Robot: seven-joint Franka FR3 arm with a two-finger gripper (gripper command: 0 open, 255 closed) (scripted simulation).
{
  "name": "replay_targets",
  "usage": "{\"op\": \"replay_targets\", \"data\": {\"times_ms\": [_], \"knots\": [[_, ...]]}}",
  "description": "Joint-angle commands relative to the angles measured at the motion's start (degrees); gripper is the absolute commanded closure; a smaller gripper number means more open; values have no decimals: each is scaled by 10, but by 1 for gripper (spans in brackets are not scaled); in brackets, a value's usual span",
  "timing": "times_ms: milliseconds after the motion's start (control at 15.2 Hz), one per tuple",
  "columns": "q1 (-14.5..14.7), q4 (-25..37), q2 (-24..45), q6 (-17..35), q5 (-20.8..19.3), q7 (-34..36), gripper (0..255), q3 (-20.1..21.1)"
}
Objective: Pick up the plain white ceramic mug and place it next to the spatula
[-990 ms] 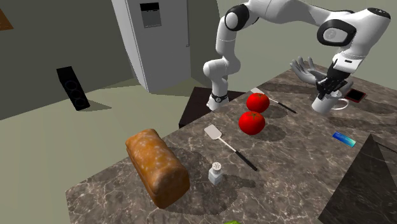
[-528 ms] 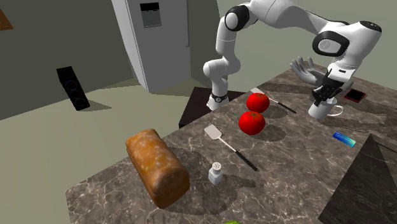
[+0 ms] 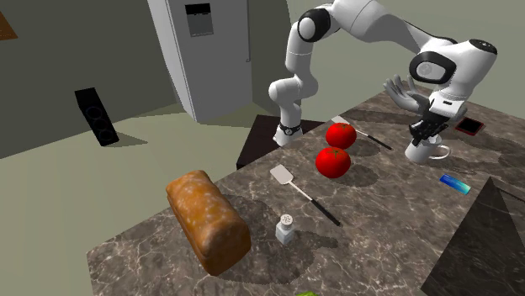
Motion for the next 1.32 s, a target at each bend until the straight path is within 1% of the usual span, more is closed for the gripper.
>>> {"op": "replay_targets", "data": {"times_ms": [0, 198, 264, 594, 858, 1254], "knots": [[0, -1, 0, 1, 0, 0, 255, 0], [0, -1, 0, 1, 0, 0, 255, 0], [0, -1, 0, 1, 0, 0, 0, 0], [0, -1, 0, 1, 0, 0, 0, 0], [-1, 67, -5, -71, 2, -1, 0, -1], [-1, 67, -5, -71, 2, -1, 0, -1]]}}
